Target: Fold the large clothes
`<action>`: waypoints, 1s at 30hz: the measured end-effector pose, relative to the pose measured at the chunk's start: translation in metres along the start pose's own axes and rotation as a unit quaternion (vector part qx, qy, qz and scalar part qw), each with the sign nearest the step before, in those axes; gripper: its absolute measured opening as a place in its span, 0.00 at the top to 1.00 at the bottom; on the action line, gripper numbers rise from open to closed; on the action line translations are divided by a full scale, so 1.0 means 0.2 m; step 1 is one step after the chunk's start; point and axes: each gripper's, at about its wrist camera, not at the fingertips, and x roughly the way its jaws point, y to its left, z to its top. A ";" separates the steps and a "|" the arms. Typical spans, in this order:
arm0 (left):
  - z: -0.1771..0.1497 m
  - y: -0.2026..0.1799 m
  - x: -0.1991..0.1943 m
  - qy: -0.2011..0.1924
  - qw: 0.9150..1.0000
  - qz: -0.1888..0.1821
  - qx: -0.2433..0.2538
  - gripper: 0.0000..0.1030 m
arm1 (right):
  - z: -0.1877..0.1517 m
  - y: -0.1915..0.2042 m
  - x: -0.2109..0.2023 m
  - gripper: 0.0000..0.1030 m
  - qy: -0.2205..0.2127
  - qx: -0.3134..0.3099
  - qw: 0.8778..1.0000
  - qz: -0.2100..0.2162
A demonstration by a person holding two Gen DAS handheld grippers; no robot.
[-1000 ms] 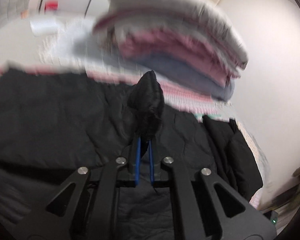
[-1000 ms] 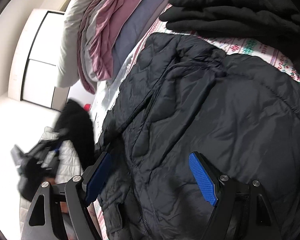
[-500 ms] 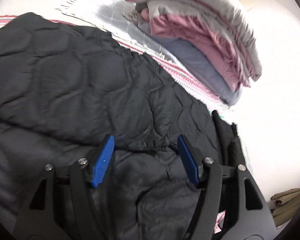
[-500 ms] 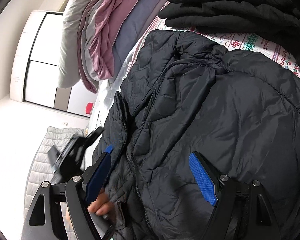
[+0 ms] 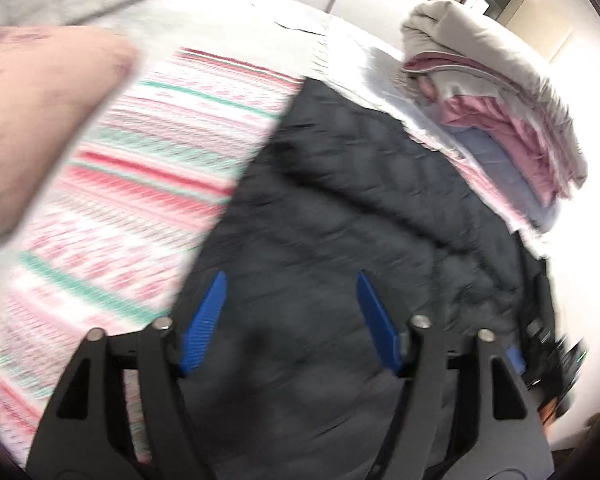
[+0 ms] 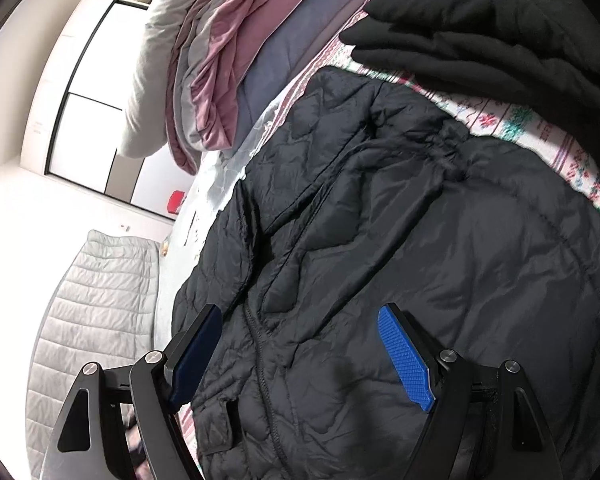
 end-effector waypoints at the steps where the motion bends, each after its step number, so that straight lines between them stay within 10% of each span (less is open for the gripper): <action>1: -0.07 0.05 -0.01 0.011 1.000 0.004 0.011 0.23 | 0.01 0.00 -0.01 0.21 -0.006 -0.010 1.000 -0.012; 9: -0.43 0.31 -0.14 -0.023 0.999 0.046 0.009 0.21 | -0.19 0.33 -0.20 0.20 -0.047 -0.251 0.965 -0.066; 14: -0.54 0.24 -0.18 -0.039 0.994 0.076 0.069 0.19 | -0.47 0.28 -0.30 0.18 0.013 -0.363 0.929 -0.076; 20: -0.57 0.35 -0.15 -0.031 0.997 0.072 0.016 0.07 | -0.64 0.12 -0.55 0.18 -0.015 -0.427 0.894 -0.133; 26: -0.59 0.49 -0.10 -0.033 0.997 0.026 -0.070 0.07 | -0.53 -0.14 -0.70 0.17 -0.015 -0.338 0.924 -0.180; 30: -0.61 0.44 -0.04 -0.017 0.999 0.037 -0.033 0.07 | -0.43 -0.38 -0.76 0.18 -0.014 -0.233 0.952 -0.198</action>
